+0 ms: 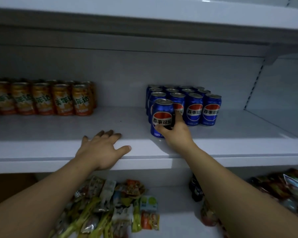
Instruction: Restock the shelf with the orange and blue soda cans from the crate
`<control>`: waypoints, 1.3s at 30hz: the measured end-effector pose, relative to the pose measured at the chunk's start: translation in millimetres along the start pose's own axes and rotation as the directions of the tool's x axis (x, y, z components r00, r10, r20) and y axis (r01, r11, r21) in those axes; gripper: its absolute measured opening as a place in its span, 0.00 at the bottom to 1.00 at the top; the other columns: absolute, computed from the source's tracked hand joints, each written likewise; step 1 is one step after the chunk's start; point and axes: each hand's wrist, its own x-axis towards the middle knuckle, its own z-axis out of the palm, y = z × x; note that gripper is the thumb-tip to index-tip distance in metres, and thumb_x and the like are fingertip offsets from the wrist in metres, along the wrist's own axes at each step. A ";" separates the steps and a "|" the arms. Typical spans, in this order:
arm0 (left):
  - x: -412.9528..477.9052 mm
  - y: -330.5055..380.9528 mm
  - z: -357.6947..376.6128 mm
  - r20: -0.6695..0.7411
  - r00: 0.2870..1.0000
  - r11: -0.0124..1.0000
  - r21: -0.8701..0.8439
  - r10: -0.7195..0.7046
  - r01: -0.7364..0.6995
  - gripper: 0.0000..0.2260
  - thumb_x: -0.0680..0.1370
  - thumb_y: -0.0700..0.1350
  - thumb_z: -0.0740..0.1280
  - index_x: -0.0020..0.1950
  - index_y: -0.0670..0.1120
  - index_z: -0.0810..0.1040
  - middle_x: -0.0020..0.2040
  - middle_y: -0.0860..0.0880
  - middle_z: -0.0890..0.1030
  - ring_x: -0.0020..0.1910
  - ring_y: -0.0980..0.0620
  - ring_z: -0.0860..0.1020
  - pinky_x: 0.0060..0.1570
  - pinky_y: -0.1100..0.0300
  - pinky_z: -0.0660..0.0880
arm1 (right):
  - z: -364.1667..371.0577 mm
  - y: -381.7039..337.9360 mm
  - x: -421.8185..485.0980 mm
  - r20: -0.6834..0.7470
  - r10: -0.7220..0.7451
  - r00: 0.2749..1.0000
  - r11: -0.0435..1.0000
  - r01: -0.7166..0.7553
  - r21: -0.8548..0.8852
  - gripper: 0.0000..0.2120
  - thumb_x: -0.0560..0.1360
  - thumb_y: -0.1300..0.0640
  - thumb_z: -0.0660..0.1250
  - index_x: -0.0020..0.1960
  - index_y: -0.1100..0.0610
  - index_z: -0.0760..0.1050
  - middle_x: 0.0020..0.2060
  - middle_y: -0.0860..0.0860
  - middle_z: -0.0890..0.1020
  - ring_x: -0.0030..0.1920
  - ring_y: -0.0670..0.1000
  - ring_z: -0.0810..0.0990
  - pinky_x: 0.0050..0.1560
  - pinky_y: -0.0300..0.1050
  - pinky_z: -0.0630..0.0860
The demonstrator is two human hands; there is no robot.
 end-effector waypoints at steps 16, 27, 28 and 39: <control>0.9 -0.4 1.7 -0.018 1.000 0.999 0.037 0.009 -0.008 0.35 0.73 0.72 0.43 0.76 0.59 0.52 0.78 0.54 0.52 0.76 0.49 0.53 0.71 0.37 0.51 | 2.3 2.6 4.6 0.020 0.015 1.000 0.987 -0.012 -0.159 0.29 0.73 0.55 0.72 0.70 0.55 0.65 0.63 0.54 0.77 0.62 0.56 0.76 0.54 0.43 0.71; -1.5 -0.3 -1.4 -0.011 1.000 1.000 0.017 -0.001 0.001 0.32 0.75 0.71 0.46 0.76 0.59 0.54 0.78 0.54 0.53 0.76 0.50 0.53 0.72 0.38 0.50 | 2.5 2.6 2.1 0.023 0.025 0.999 0.990 -0.021 -0.138 0.28 0.72 0.55 0.72 0.69 0.55 0.66 0.61 0.53 0.78 0.61 0.56 0.76 0.53 0.44 0.71; -0.9 0.0 -1.1 -0.013 1.000 1.000 0.008 0.004 -0.004 0.32 0.75 0.71 0.46 0.76 0.59 0.54 0.78 0.54 0.53 0.76 0.50 0.53 0.72 0.38 0.50 | 2.7 3.7 2.7 0.019 0.024 1.000 0.990 -0.021 -0.141 0.28 0.72 0.55 0.72 0.68 0.55 0.67 0.61 0.53 0.78 0.60 0.56 0.76 0.53 0.45 0.72; -3.8 1.9 -3.8 -0.017 1.000 1.000 0.001 0.001 -0.001 0.32 0.75 0.70 0.46 0.76 0.58 0.54 0.78 0.53 0.53 0.76 0.50 0.53 0.72 0.39 0.50 | 3.1 3.3 3.1 0.024 0.040 0.999 0.983 -0.036 -0.178 0.28 0.73 0.54 0.72 0.69 0.56 0.66 0.61 0.54 0.78 0.61 0.57 0.76 0.51 0.42 0.70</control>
